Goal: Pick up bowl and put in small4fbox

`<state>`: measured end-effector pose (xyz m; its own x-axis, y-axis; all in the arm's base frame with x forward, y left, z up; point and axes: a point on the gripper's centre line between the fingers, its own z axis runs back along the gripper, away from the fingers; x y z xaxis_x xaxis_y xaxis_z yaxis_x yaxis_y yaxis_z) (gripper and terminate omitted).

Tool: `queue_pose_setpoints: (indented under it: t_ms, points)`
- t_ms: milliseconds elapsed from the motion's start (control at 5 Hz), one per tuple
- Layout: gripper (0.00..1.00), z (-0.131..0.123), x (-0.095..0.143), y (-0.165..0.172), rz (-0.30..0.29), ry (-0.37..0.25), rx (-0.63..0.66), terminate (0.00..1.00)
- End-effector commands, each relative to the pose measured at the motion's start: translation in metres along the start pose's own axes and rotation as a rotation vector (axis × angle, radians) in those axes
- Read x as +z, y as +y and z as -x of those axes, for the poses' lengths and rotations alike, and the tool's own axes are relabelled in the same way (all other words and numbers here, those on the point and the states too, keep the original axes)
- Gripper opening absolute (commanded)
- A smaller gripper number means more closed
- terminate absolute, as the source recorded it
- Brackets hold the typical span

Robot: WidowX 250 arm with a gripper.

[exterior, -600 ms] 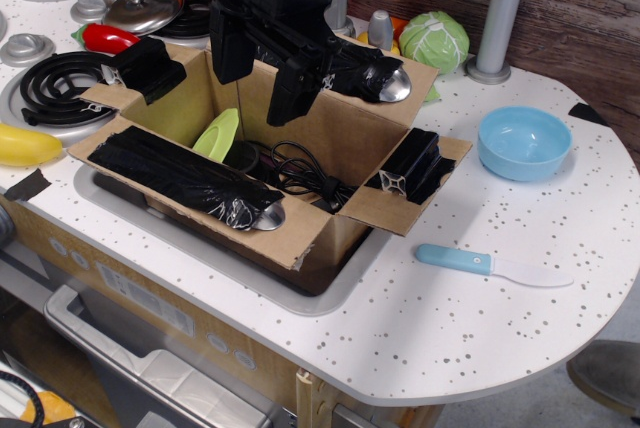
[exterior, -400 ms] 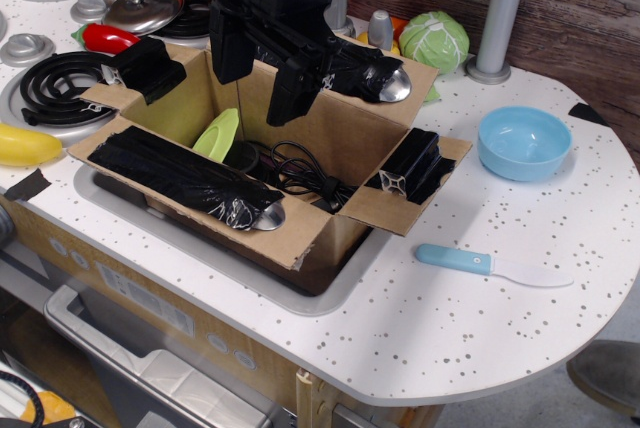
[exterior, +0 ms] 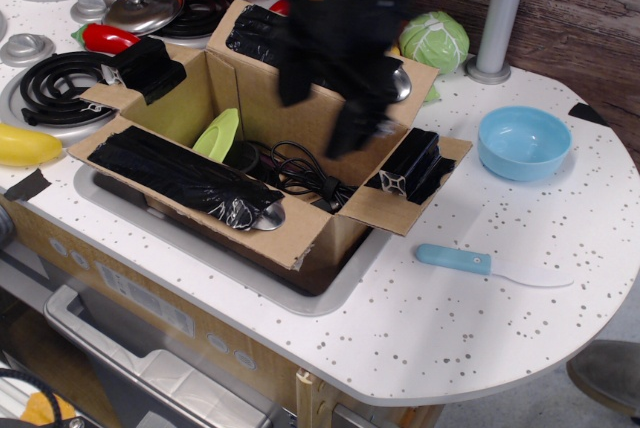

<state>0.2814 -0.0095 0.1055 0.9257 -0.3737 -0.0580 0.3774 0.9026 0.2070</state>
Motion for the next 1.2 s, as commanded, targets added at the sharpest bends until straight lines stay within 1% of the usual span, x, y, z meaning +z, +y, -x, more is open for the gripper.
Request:
queue_pose_setpoints:
  t_ms: [0, 200, 400, 600, 800, 1000]
  points:
    - [1.00, -0.043, 0.033, -0.020, -0.015, -0.125, 0.000, 0.00]
    - [1.00, -0.069, 0.048, -0.039, 0.013, -0.157, -0.020, 0.00]
    - [1.00, -0.096, 0.052, -0.063, 0.037, -0.214, -0.035, 0.00]
    - [1.00, -0.123, 0.045, -0.072, 0.068, -0.259, -0.079, 0.00]
    - [1.00, -0.150, 0.030, -0.077, 0.062, -0.317, -0.160, 0.00]
    - [1.00, -0.175, 0.016, -0.076, 0.046, -0.381, -0.206, 0.00]
